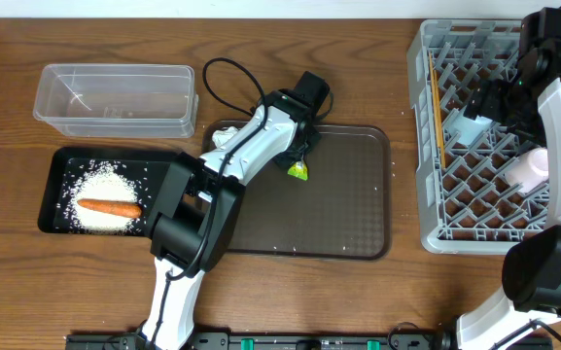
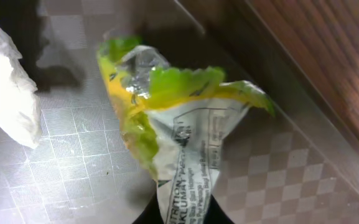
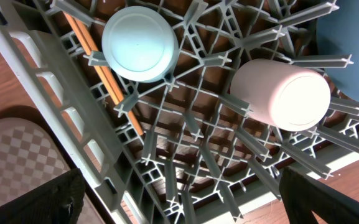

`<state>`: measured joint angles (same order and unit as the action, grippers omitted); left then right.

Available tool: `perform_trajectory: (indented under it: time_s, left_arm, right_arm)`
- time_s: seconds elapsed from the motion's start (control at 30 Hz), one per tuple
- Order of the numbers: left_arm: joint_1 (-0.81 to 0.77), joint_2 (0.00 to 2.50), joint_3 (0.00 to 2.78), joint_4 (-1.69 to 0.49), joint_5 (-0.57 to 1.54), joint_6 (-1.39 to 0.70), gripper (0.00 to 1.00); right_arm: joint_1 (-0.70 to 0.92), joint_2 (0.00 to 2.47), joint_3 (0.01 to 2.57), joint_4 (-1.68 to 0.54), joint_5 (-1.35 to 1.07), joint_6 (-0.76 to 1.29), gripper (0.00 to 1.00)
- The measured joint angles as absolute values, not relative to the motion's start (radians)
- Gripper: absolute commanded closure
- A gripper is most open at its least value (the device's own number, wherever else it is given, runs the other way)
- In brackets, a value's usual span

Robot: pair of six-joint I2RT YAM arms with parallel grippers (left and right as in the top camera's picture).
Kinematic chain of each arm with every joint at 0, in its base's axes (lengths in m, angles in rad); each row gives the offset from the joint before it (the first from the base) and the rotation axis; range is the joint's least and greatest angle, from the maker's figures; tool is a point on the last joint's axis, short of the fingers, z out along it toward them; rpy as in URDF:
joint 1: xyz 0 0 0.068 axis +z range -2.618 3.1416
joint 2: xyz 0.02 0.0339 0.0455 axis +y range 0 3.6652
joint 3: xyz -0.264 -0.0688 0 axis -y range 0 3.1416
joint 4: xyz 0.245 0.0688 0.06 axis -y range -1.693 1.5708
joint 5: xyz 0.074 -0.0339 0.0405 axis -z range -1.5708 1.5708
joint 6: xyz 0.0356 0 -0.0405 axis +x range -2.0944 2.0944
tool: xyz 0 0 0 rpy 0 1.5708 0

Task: Sort waste into correct bins and load items into the dishwasher rack
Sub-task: 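Close the left gripper on the yellow wrapper and lift it, then carry the wrapper left and drop it into the clear plastic bin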

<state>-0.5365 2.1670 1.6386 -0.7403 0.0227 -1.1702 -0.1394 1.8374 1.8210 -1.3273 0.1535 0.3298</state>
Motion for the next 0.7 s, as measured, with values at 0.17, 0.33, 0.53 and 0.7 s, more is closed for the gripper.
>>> perform_trajectory:
  time_s: [0.17,0.33,0.53,0.7]
  left_arm:
    - [-0.509,2.104,1.639,-0.741,0.022,-1.171,0.94]
    - [-0.415,1.984,1.639,-0.730,-0.001,-1.171,0.94]
    - [-0.266,1.924,1.641,-0.677,-0.076,-1.171,0.93]
    - [-0.162,1.929,1.641,-0.668,-0.138,-1.171,0.93]
  right_arm:
    - [-0.139,1.837,1.821,-1.327,0.153,0.330,0.01]
    - [-0.139,1.837,1.821,-1.327,0.153,0.330,0.01]
    - [-0.139,1.837,1.821,-1.327,0.154,0.330,0.01]
    - [-0.139,1.837,1.821,-1.327,0.153,0.330,0.01]
